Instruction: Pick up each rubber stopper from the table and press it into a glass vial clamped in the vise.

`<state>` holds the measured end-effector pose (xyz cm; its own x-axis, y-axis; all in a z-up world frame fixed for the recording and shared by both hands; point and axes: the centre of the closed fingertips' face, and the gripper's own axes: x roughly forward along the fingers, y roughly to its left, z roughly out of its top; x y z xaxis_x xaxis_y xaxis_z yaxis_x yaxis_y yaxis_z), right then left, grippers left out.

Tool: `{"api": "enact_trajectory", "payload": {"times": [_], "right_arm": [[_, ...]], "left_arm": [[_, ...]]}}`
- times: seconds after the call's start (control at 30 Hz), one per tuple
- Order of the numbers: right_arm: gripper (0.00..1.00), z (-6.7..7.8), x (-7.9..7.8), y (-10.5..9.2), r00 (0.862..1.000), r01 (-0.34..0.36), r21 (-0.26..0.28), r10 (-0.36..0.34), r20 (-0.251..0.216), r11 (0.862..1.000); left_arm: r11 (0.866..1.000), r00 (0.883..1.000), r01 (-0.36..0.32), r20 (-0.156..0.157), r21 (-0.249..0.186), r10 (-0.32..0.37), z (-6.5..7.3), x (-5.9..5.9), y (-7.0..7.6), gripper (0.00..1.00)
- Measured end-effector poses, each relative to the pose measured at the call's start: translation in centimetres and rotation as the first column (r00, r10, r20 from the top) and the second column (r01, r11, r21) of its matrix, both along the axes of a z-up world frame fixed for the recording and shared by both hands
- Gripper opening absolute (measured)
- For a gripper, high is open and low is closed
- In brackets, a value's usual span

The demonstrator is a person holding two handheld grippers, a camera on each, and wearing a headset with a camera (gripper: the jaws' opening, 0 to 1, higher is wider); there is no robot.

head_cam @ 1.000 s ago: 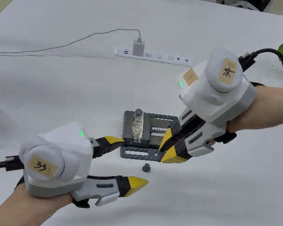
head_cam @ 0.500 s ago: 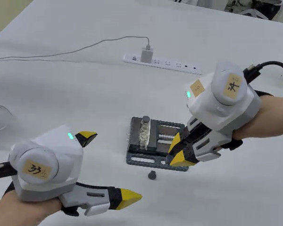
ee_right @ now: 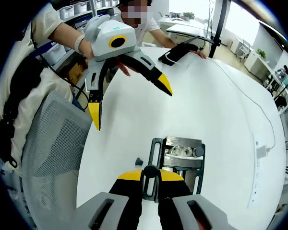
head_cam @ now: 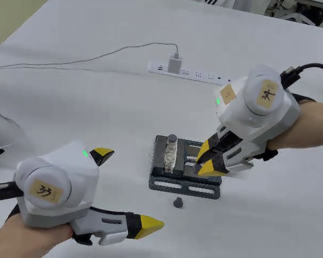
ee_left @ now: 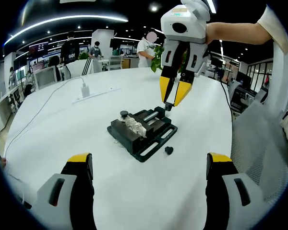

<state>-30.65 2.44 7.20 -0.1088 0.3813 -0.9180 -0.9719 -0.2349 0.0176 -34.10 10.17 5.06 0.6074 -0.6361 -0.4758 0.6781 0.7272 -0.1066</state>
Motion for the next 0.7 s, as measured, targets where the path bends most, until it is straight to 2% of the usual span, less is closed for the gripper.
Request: {"api": "enact_trajectory", "payload": {"times": [0.13, 0.23, 0.4, 0.57, 0.7], "right_arm": [[0.06, 0.2, 0.7, 0.6, 0.998, -0.058, -0.021, 0.058, 0.006, 0.998], [0.06, 0.3, 2.0, 1.5, 0.997, -0.075, -0.029, 0.076, 0.029, 0.997], [0.06, 0.4, 2.8, 2.5, 0.992, -0.111, -0.039, 0.113, 0.049, 0.993], [0.06, 0.0, 3.8, 2.9, 0.982, -0.167, -0.069, 0.172, 0.075, 0.984], [0.06, -0.4, 4.4, 3.0, 0.974, -0.204, -0.094, 0.211, 0.078, 0.975]], "left_arm": [[1.000, 1.000, 0.001, -0.002, 0.012, -0.001, -0.3, 0.1, 0.0, 0.98], [1.000, 1.000, -0.006, 0.000, 0.010, 0.006, -0.3, 0.3, 0.0, 0.98], [1.000, 1.000, -0.007, -0.003, 0.008, 0.007, -0.3, 0.5, 0.1, 0.96], [1.000, 1.000, -0.005, -0.005, 0.010, 0.005, -0.5, 0.8, 0.1, 0.95], [1.000, 1.000, -0.014, -0.002, 0.000, 0.014, -0.4, 1.4, 0.0, 0.95]]}}
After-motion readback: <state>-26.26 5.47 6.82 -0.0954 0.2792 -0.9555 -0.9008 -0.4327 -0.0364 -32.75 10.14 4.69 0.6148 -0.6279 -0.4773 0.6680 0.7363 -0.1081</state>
